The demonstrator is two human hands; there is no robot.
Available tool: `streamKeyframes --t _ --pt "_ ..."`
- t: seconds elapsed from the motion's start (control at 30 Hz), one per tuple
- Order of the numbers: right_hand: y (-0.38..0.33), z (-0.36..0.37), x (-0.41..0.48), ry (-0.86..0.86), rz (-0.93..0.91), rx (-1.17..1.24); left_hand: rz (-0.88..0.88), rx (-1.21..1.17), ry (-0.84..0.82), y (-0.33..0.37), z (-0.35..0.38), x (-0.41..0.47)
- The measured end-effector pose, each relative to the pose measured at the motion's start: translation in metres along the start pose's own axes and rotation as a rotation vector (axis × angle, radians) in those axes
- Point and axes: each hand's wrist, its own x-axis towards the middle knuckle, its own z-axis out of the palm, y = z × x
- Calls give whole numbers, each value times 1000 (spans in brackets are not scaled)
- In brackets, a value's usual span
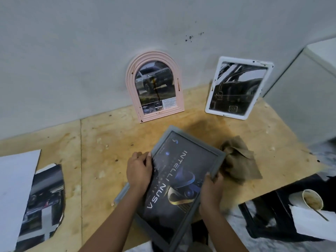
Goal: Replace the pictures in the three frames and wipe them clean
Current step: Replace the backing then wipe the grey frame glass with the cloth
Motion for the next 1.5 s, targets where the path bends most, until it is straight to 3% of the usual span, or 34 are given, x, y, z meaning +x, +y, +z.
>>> streamKeyframes --t 0.1,0.27,0.4,0.47,0.53,0.6,0.67,0.8,1.03,1.13,1.23,1.3,1.37,1.43,1.5 --pt "-40 7 3 -262 -137 27 -179 -128 97 1 -18 -6" --pt "-134 43 -8 -688 -407 -77 -278 -340 190 11 -73 2" --pt "-193 89 -42 -1010 -616 -206 -288 -410 474 10 -138 30" --pt "-210 113 -64 -1098 -745 -286 -345 -369 644 5 -173 43" --pt "-222 138 -87 -1151 -843 -339 -289 -322 744 -1 -206 49" --pt "-227 165 -111 -1190 -946 -441 -146 -417 703 -8 -234 55" --pt "-225 196 -136 -1227 -1048 -553 -58 -637 519 -20 -258 64" --pt "-219 252 -175 -1200 -1220 -826 -35 -863 381 -58 -291 80" --pt "-209 311 -204 -1157 -1214 -826 -12 -906 341 -113 -311 110" --pt "-201 321 -205 -1092 -1282 -806 -8 -893 412 -119 -307 121" --pt "-191 315 -192 -818 -1486 -809 -82 -895 466 -134 -298 132" --pt "-180 302 -168 -538 -1501 -644 -162 -947 463 -148 -293 135" --pt "-166 288 -138 -382 -1279 -414 -235 -1043 472 -156 -290 136" --pt "-154 279 -119 -546 -876 -209 -281 -1139 450 -157 -285 139" --pt "-143 276 -103 -671 -659 -162 -316 -1172 418 -155 -278 145"
